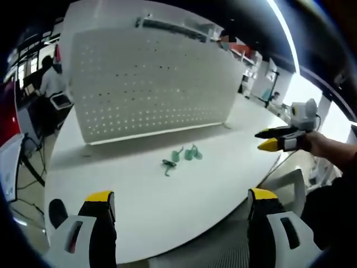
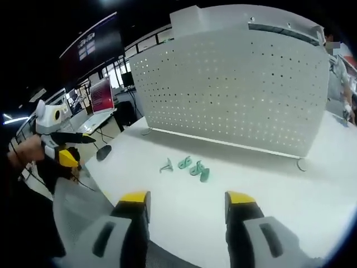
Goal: Insert the hook assembly into the mounting plate slot until the hook locks in place.
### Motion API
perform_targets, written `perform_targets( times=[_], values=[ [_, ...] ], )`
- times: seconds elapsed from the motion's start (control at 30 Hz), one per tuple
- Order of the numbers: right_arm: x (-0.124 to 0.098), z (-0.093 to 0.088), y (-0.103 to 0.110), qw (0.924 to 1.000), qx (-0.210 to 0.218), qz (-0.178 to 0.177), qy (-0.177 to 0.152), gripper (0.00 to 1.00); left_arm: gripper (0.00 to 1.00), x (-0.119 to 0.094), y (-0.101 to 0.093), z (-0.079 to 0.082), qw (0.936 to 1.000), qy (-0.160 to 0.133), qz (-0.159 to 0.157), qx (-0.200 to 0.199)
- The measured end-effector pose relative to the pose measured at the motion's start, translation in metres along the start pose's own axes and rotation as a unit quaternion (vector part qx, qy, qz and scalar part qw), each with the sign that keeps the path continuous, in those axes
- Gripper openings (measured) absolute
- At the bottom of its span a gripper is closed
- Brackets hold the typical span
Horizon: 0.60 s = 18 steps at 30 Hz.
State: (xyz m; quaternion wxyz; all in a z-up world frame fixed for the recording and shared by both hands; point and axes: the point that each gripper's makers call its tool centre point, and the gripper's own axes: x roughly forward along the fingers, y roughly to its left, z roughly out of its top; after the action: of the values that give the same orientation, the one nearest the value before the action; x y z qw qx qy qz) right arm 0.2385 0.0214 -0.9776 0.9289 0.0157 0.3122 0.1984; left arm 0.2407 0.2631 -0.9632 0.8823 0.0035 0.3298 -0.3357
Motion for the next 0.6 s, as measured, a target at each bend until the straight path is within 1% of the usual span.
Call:
perform_targets(
  times=[0.1,0.13,0.3,0.43,0.5,0.57,0.6],
  values=[
    [0.013,-0.002,0.0,0.9997,-0.015,0.013,0.015,0.47,1.0,0.0,0.0,-0.002,1.0,0.002,0.0,-0.007],
    [0.015,-0.002,0.0,0.9996,-0.017,0.014,0.016,0.47,1.0,0.0,0.0,-0.003,1.0,0.003,0.0,-0.008],
    [0.036,0.0,-0.001,0.9987,-0.033,0.03,0.027,0.43,1.0,-0.002,0.002,-0.006,0.9999,0.006,0.008,-0.012],
    [0.056,0.0,-0.001,0.9978,-0.035,0.046,0.033,0.39,1.0,-0.004,0.003,-0.008,0.9997,0.01,0.011,-0.018],
    [0.067,-0.001,-0.002,0.997,-0.038,0.052,0.043,0.37,1.0,-0.004,0.003,-0.008,0.9997,0.01,0.014,-0.02],
    [0.077,-0.001,-0.003,0.9964,-0.045,0.056,0.046,0.36,1.0,-0.005,0.004,-0.007,0.9995,0.008,0.017,-0.024],
    [0.083,-0.003,-0.003,0.9952,-0.057,0.06,0.052,0.35,1.0,-0.005,0.004,-0.007,0.9995,0.007,0.018,-0.025]
  ],
)
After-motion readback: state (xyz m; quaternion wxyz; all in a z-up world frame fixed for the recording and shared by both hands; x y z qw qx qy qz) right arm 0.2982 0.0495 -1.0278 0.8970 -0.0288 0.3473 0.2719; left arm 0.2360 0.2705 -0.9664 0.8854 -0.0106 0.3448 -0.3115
